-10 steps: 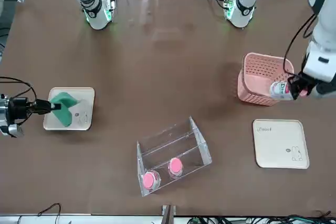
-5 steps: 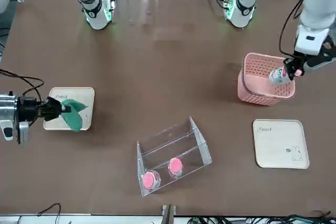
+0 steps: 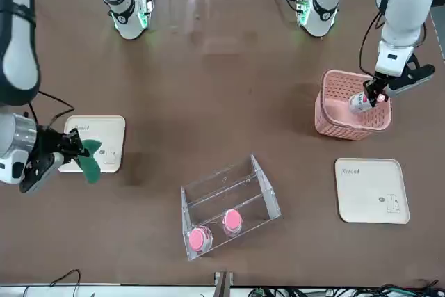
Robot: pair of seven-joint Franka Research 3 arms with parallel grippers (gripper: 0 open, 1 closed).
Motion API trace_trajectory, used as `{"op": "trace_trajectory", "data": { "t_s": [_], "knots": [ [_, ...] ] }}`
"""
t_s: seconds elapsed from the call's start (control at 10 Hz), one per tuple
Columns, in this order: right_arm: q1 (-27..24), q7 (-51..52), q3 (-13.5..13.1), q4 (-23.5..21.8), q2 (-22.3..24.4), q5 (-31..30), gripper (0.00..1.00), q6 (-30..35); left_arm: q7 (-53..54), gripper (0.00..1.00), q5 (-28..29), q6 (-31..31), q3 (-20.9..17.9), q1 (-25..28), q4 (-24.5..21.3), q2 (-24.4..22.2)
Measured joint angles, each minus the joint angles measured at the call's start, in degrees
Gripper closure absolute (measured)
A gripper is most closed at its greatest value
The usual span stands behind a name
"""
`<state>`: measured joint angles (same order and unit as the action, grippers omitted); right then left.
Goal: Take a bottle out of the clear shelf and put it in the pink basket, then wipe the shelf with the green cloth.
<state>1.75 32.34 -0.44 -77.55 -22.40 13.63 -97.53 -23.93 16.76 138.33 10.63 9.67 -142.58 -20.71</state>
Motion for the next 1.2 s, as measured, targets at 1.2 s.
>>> {"op": "trace_trajectory", "data": {
  "t_s": [1.2],
  "knots": [
    [21.04, -27.16, 0.06, -4.8, 2.95, -1.15, 0.97, -21.18, 0.37, 0.56, 0.03, 19.1, -0.01, 5.48, -14.49, -0.42]
  ]
}}
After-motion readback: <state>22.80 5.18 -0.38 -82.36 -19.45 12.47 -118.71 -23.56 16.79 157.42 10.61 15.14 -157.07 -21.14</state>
